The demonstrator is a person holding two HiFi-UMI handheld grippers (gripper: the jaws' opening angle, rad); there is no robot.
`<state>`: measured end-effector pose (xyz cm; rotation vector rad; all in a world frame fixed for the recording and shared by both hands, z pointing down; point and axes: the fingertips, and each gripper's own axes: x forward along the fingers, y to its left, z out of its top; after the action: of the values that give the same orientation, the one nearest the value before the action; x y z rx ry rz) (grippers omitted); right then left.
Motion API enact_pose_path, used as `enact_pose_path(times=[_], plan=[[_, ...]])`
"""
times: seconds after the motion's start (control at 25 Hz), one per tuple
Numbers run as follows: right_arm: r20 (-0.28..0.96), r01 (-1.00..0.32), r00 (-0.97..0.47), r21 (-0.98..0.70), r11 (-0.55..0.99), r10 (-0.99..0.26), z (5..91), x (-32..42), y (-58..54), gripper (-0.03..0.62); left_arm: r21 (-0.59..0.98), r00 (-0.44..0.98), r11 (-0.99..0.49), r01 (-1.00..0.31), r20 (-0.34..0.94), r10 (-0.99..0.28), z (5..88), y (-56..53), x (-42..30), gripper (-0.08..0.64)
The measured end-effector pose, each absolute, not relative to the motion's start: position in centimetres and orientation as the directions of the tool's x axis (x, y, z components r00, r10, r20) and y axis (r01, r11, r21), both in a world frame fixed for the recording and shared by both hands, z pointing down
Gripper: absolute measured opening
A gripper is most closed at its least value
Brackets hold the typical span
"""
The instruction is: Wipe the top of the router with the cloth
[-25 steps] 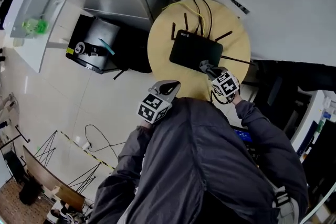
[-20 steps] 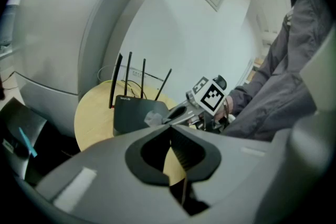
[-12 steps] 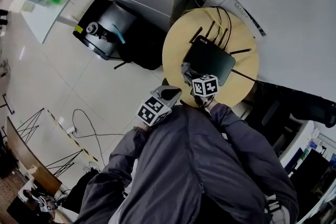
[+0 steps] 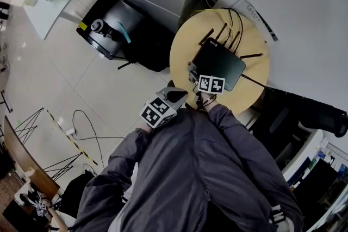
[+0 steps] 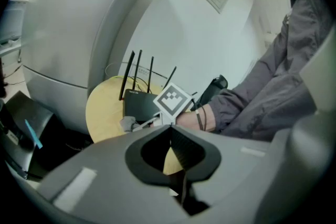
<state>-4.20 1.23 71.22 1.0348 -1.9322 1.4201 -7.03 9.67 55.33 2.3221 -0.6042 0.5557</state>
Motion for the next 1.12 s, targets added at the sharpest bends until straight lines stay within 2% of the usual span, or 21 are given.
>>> enact_pose_path(times=[0.44, 0.92, 1.12], plan=[[0.792, -0.817, -0.528, -0.572, -0.071, -0.308, 71.2, 3.4, 3.6, 0.038, 0.522, 0.835, -0.684, -0.511, 0.491, -0.249, 55.4, 8.6, -5.6, 0.000], [0.863, -0.862, -0.395, -0.467, -0.197, -0.316, 71.6, 13.0, 7.8, 0.038, 0.551, 0.873, -0.714, -0.432, 0.453, -0.179, 56.3, 9.0, -3.1, 0.000], [0.894, -0.903, -0.341, -0.397, -0.161, -0.292, 72.0, 15.5, 8.7, 0.038, 0.554, 0.876, -0.720, -0.419, 0.455, -0.160, 56.4, 9.3, -2.3, 0.000]])
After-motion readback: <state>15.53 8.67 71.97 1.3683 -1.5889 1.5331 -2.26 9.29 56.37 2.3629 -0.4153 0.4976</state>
